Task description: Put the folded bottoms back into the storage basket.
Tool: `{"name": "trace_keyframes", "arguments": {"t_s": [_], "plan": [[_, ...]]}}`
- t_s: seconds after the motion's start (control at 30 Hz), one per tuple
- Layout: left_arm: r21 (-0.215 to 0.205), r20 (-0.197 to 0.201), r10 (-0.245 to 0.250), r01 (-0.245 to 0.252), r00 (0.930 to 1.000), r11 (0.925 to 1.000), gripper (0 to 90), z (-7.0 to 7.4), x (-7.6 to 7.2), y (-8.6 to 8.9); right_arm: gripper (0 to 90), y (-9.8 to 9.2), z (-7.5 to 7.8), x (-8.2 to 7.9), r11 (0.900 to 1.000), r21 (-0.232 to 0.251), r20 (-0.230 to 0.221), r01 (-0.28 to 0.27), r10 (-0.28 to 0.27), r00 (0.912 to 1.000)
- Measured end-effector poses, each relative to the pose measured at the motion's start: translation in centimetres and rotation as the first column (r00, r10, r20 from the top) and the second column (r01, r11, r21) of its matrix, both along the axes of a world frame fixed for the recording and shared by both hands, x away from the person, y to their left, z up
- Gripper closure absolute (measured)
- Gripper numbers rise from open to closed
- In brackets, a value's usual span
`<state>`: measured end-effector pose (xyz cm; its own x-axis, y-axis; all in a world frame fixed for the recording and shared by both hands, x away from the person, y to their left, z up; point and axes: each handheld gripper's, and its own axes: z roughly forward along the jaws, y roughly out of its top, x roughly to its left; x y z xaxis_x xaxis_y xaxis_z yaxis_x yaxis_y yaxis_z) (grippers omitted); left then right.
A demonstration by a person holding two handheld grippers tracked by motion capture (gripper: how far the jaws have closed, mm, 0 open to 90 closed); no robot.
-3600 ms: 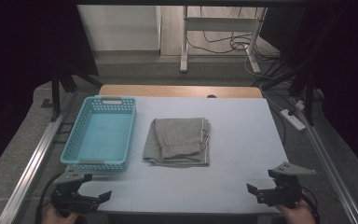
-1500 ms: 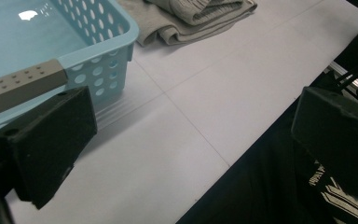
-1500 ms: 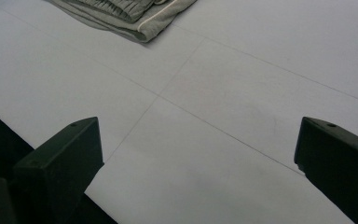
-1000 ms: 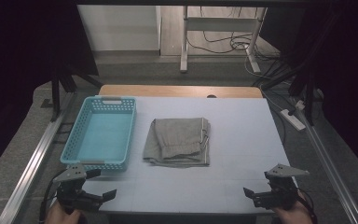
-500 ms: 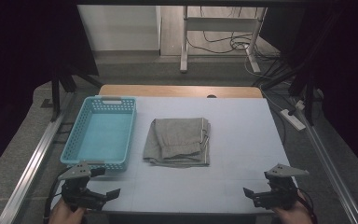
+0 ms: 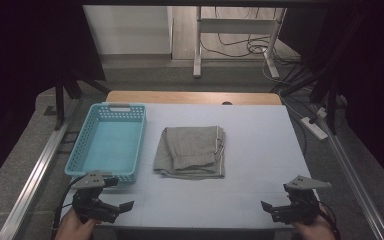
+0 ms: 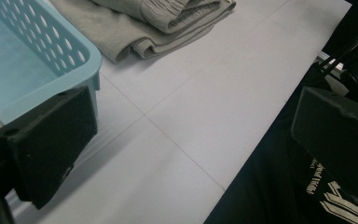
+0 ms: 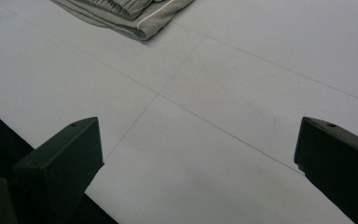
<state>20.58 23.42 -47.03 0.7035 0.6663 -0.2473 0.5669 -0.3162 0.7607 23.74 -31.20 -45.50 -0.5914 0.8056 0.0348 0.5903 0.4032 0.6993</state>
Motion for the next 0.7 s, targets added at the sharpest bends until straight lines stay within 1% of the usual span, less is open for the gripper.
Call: {"name": "trace_keyframes", "arguments": {"t_s": [0.1,0.17,0.2,0.27,0.43,0.53,0.6,0.7], "plan": [[-0.006,-0.002,-0.005,0.005,1.0,1.0,0.0,0.0,0.1,-0.1,1.4,0.0,0.0,0.0,1.0,-0.002,0.0,-0.001,0.001,1.0],[-0.021,0.002,-0.012,0.012,0.9999,0.9997,0.0,0.1,0.2,-0.1,1.4,0.0,0.0,0.0,1.0,-0.003,0.0,0.0,0.0,1.0],[-0.026,-0.004,-0.015,0.015,0.9999,0.9995,0.0,0.2,0.3,-0.2,1.4,0.0,0.0,0.0,1.0,-0.003,0.0,0.0,0.0,1.0],[-0.037,0.002,-0.024,0.024,0.9997,0.999,0.0,0.3,0.5,-0.3,1.4,0.0,0.0,0.0,1.0,-0.003,0.002,0.002,-0.002,1.0],[-0.027,0.002,-0.037,0.037,0.9993,0.9989,0.0,0.5,1.0,-1.0,1.4,0.0,0.0,0.0,1.0,-0.002,0.003,0.006,-0.006,1.0],[-0.045,-0.007,-0.042,0.041,0.9991,0.9981,0.0,0.6,1.4,-1.3,1.4,0.0,0.0,0.0,1.0,-0.001,0.006,0.008,-0.008,1.0],[-0.04,-0.016,-0.043,0.042,0.9989,0.9983,0.0,0.7,1.7,-1.6,1.4,0.0,0.0,0.0,1.0,-0.002,0.006,0.006,-0.005,1.0],[-0.02,-0.016,-0.046,0.046,0.9988,0.9988,0.0,0.7,2.1,-1.9,1.4,0.1,0.0,0.0,1.0,-0.006,0.008,0.003,-0.003,1.0]]}}
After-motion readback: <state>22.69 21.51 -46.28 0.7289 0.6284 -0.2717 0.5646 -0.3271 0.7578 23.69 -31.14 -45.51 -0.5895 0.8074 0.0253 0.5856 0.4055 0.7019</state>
